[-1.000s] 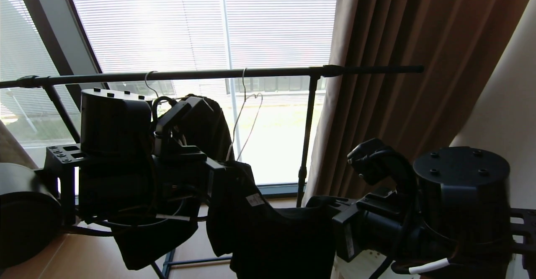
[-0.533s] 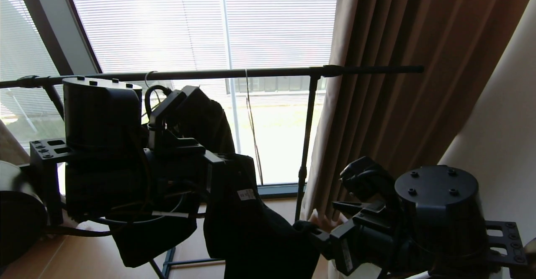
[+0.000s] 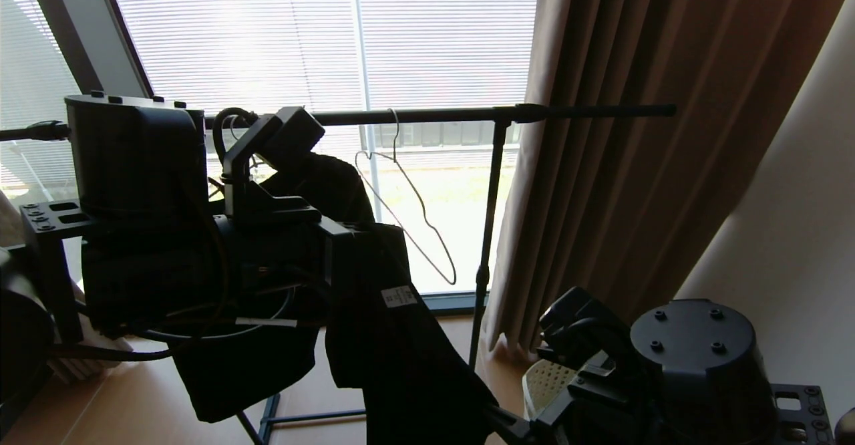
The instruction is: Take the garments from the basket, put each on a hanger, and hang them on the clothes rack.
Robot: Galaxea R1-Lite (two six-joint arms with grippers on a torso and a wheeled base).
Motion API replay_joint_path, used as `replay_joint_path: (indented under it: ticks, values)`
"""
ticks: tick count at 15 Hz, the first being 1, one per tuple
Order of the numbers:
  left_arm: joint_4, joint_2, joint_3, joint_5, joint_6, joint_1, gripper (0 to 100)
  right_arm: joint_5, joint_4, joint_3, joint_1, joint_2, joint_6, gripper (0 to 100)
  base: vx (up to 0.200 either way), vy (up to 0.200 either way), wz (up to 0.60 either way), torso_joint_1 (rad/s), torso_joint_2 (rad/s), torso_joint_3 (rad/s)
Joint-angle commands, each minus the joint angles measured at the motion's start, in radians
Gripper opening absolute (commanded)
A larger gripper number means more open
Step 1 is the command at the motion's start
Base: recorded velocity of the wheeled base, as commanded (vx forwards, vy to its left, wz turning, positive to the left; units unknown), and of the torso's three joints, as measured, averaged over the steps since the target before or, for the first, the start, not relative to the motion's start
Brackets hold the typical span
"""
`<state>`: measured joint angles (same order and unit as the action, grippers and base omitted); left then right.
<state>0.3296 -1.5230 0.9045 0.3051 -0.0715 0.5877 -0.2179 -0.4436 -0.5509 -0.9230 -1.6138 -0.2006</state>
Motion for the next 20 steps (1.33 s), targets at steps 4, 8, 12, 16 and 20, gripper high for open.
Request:
replay_joint_path:
  ticks: [4,8,12,16,20]
  values:
    - [0.002,0.000,-0.010,0.000,-0.001,0.014,0,0.087,-0.176,0.058,0.000,0.006,0.110,100,0.000,0.000,0.00,0.000,0.00,0.000]
    - [0.002,0.001,-0.013,0.000,-0.001,0.020,0,0.130,-0.179,0.023,-0.002,0.018,0.130,100,0.000,0.000,0.00,0.000,0.00,0.000]
    - [0.002,0.001,-0.024,-0.003,0.001,0.049,0,0.132,-0.164,-0.103,-0.002,-0.011,0.181,100,0.000,0.000,0.00,0.000,0.00,0.000]
    - [0.000,0.000,-0.024,-0.006,0.001,0.064,0,0.130,-0.167,-0.162,-0.028,-0.077,0.188,100,0.000,0.000,0.00,0.000,0.00,0.000]
    - [0.002,-0.002,-0.022,-0.024,0.002,0.078,0,0.126,-0.172,-0.199,-0.031,-0.120,0.187,100,0.000,0.000,0.00,0.000,0.00,0.000]
